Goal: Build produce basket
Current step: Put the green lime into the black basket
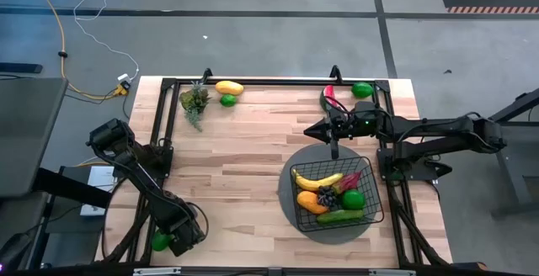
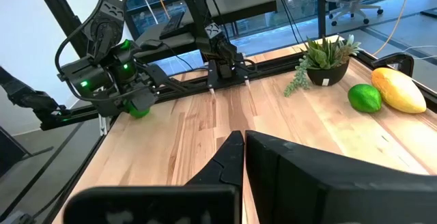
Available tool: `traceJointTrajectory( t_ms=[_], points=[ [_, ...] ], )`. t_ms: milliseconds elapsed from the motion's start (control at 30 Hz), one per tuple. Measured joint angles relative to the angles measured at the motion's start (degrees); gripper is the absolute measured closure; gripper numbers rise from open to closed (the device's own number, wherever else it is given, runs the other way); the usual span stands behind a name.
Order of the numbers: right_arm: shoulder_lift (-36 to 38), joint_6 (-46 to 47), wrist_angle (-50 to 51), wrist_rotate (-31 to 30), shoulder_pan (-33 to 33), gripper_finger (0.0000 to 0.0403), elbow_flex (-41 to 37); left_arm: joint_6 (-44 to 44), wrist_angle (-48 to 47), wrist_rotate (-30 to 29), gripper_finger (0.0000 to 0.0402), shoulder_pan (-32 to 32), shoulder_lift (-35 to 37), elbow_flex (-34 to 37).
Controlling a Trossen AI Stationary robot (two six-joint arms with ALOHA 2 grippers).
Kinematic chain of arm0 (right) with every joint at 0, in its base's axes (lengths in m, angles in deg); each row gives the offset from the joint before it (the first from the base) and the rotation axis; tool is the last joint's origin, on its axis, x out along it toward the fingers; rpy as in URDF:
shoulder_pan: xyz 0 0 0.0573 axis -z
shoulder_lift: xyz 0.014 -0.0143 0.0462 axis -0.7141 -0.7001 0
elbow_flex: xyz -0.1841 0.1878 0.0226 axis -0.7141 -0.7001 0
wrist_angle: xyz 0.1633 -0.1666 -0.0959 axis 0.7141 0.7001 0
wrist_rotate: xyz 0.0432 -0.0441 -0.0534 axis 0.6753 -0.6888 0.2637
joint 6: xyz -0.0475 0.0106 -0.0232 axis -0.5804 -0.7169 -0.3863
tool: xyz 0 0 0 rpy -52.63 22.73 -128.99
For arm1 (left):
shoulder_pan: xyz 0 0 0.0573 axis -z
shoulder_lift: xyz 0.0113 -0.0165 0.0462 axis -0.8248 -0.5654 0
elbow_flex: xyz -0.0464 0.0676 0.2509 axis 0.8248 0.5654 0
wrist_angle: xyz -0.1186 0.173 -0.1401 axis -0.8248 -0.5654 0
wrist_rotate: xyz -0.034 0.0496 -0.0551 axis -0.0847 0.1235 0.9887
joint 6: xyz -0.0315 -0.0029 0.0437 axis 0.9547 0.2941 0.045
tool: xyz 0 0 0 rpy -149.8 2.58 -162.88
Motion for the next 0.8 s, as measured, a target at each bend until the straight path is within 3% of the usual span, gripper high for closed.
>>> traceJointTrajectory(
  t_ms=[167,333,567,800],
  points=[
    [0.00,-0.02,0.00,0.00,0.00,0.0403,0.00,-5.99,0.07,0.40,0.0111,-1.57,0.79,-0.94],
    [0.00,0.00,0.22,0.00,0.00,0.0403,0.00,-12.77,0.07,-2.03,0.0111,-7.07,4.89,-2.92],
    [0.00,0.22,0.20,0.00,0.00,0.0403,0.00,-23.68,0.02,-12.51,0.0110,-20.01,15.02,-6.13],
    [0.00,0.57,0.17,0.00,0.00,0.0403,0.00,-40.35,2.11,-23.45,0.0110,-36.14,26.21,-12.05]
  ],
)
